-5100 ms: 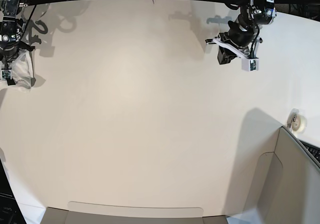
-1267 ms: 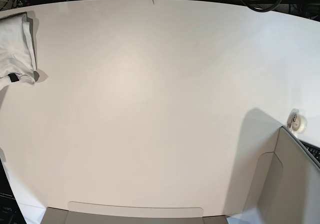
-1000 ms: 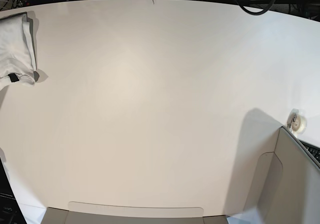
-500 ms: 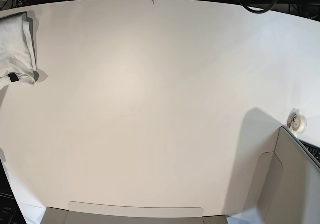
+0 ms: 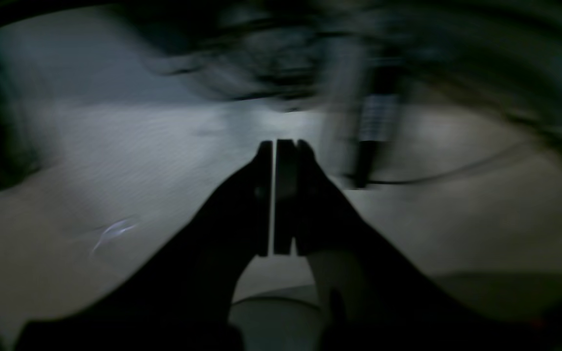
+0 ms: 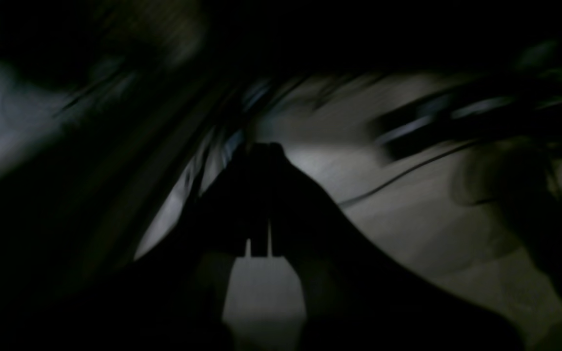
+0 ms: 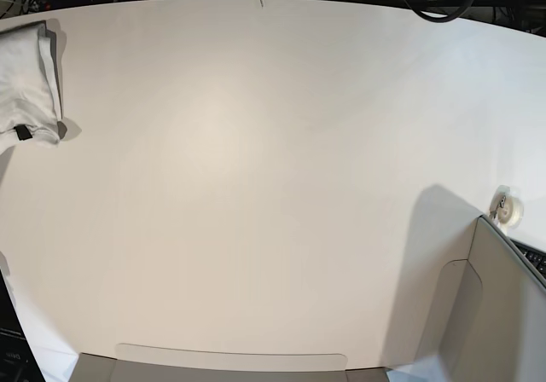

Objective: Layout the t-shirt on the table in an organized manner, then fold the t-shirt properly

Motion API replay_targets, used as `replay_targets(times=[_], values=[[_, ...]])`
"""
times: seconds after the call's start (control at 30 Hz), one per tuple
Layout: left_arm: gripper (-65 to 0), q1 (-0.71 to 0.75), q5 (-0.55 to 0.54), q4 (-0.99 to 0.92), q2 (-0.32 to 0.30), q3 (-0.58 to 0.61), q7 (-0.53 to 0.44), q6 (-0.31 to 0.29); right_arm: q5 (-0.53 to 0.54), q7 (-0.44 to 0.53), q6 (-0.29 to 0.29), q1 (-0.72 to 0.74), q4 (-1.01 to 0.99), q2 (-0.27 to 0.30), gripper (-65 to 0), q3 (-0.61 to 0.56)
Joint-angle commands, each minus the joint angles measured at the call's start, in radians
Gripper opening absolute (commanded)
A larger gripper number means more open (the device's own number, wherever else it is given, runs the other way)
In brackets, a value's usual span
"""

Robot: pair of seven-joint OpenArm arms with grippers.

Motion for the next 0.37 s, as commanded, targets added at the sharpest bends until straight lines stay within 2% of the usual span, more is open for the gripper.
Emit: replay_targets(times=[0.0,0.07,0.33], values=[[-65.0,0.001,-0.002,-0.004,-0.011,0.000,-0.003,-0.003,-0.005,-0.001,0.001,-0.007,0.012,0.011,-65.0,0.001],[-65.0,0.001,-0.002,-0.003,-0.030,-0.003,-0.004,-0.011,-0.008,0.000,0.001,-0.006,0.021,0.018,-65.0,0.001],[-65.0,-0.002,-0.004,-0.004,-0.034,-0.008,0.001,-0.011,-0.020,0.003,0.001,-0.007,0.020,0.049,-65.0,-0.005]])
